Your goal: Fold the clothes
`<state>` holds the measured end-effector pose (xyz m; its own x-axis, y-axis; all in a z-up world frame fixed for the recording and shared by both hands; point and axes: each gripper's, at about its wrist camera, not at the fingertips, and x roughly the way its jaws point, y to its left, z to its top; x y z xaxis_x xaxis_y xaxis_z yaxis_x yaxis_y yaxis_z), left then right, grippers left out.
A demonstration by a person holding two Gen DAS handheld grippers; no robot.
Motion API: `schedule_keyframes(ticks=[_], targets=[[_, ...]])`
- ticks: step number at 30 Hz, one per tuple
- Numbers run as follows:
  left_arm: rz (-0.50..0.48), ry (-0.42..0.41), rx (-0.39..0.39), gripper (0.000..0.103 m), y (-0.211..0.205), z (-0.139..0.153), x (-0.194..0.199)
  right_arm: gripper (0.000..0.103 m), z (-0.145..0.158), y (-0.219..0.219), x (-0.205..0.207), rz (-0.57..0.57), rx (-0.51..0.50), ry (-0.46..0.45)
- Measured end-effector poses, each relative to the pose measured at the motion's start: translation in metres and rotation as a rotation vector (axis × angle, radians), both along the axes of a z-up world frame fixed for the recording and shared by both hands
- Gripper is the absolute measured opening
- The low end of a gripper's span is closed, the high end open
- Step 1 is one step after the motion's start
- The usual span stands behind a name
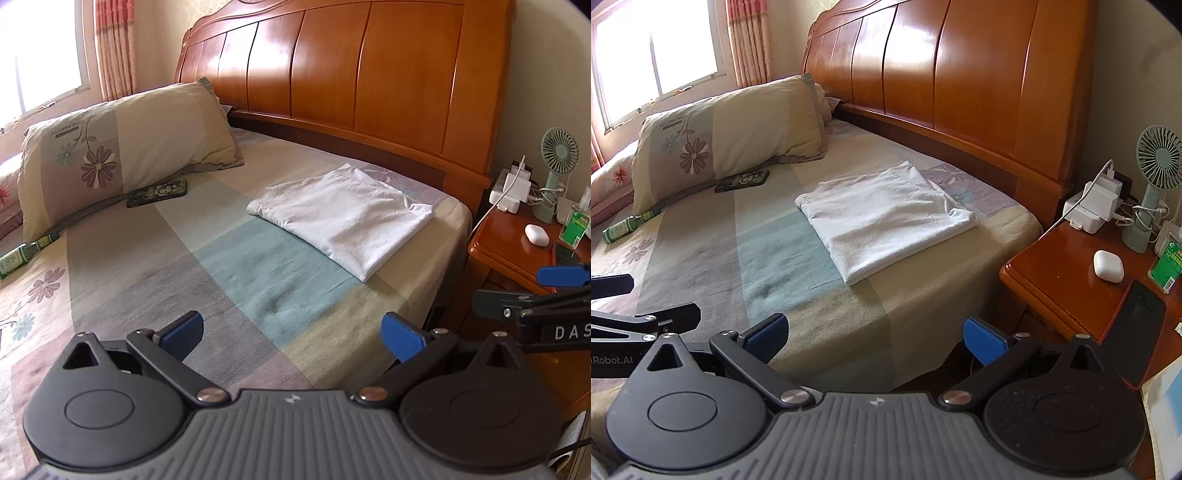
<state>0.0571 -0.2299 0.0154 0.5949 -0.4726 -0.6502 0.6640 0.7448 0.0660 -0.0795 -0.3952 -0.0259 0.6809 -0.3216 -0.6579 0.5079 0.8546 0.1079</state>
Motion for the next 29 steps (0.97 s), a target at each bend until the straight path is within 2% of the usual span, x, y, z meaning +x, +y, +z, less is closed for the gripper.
schedule_keyframes(ticks=[29], targets=[[-0.019,0.013,-0.024,0.102,-0.0027,0.0010,0.0034,0.103,0.0007,-0.0005,0.0055,0.009,-0.012,0.007]])
